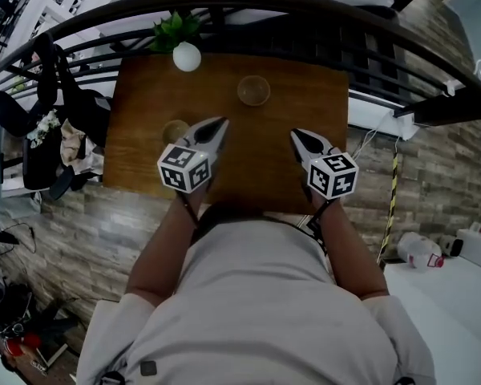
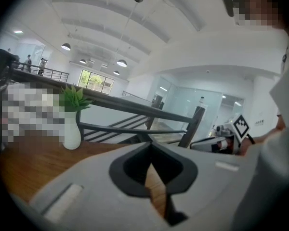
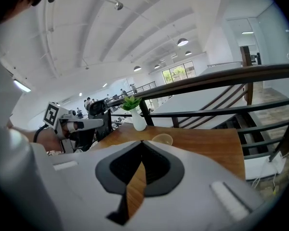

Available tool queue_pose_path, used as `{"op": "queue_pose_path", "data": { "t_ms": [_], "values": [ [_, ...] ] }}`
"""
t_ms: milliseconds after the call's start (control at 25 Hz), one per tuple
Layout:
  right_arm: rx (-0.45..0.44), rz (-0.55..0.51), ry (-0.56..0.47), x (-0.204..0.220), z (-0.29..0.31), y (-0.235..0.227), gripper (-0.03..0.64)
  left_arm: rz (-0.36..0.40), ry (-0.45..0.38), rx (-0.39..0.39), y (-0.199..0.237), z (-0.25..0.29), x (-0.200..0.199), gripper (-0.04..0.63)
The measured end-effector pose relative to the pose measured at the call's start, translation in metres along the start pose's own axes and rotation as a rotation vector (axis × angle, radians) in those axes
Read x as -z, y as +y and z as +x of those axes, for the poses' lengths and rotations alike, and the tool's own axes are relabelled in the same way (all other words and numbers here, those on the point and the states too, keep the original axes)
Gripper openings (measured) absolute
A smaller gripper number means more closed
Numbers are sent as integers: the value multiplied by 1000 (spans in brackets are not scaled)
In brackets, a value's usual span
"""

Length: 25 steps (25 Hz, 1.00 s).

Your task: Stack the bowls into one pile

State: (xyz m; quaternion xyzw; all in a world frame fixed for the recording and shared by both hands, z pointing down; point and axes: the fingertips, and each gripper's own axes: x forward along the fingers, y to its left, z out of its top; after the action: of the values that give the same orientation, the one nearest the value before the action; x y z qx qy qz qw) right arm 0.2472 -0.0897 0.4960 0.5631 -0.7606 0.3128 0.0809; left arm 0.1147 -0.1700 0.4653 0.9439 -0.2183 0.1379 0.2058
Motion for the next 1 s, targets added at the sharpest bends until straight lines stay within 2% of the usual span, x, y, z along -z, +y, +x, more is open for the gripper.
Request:
{"op": "queue_pose_path", "data": {
  "t_ms": [480,1000],
  "values": [
    [13,35,45,-14,63,-23,9,-14,65,46,43,31,12,5],
    [41,101,114,-8,137,-64,53,-53,116,65,102,76,31,5]
  ]
}}
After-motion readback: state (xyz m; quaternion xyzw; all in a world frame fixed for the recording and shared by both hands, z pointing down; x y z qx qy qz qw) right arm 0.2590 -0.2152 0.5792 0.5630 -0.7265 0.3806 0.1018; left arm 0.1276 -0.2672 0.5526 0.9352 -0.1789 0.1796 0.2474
